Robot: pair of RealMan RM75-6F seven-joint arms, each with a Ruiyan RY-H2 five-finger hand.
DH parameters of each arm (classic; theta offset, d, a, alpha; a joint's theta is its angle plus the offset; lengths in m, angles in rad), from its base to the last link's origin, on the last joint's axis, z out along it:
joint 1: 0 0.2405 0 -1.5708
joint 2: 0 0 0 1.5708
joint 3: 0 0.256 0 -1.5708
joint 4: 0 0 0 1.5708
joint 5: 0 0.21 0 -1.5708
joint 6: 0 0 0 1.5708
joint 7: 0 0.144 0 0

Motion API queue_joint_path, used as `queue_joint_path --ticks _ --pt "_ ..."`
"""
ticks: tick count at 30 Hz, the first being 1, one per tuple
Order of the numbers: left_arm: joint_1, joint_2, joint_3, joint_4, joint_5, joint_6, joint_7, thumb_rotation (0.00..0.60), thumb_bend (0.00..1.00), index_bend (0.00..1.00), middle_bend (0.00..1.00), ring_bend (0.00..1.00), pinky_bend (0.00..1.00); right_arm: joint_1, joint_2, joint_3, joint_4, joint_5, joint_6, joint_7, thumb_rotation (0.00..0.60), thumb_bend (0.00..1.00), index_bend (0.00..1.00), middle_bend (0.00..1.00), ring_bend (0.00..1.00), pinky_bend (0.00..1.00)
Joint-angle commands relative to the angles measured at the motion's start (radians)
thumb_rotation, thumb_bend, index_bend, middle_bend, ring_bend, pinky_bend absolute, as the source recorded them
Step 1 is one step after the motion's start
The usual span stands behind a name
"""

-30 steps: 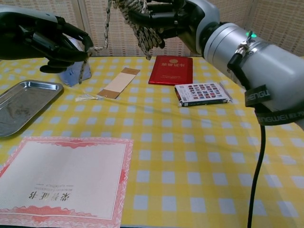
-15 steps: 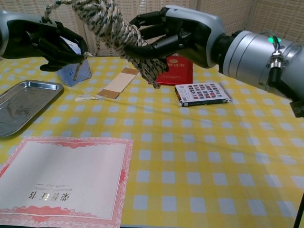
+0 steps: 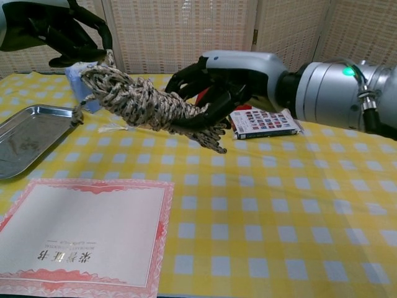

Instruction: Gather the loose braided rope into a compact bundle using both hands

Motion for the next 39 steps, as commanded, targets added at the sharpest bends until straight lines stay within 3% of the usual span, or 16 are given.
queue_joint_path --ticks 1,10,21,31,39 --pt "0.007 -0.008 -0.002 -0.016 0.036 0.039 0.043 0.6 0.61 0.67 0.92 0.83 0.86 0.023 -0.009 -0.004 0.001 0.061 -0.01 -0.059 0.6 0.75 0.88 0.77 0.82 0.77" --pt "0.015 -0.031 0.009 -0.056 0.098 0.13 0.181 0.6 0.61 0.67 0.92 0.82 0.86 0.08 -0.064 0.009 0.009 0.276 0.038 -0.226 0.6 0.75 0.88 0.77 0.83 0.77" --pt "0.051 -0.052 0.033 -0.111 0.153 0.233 0.319 0.6 0.61 0.67 0.92 0.82 0.86 0.122 -0.199 0.085 0.054 0.517 0.232 -0.357 0.6 0.75 0.89 0.77 0.84 0.78" --pt "0.058 -0.046 0.03 -0.15 0.128 0.222 0.335 0.6 0.61 0.67 0.92 0.82 0.86 0.123 -0.303 0.151 0.101 0.529 0.338 -0.366 0.6 0.75 0.89 0.77 0.84 0.78" --pt "0.057 -0.056 0.023 -0.161 0.069 0.209 0.341 0.6 0.61 0.67 0.92 0.82 0.86 0.112 -0.367 0.188 0.13 0.477 0.38 -0.329 0.6 0.75 0.89 0.77 0.84 0.78"
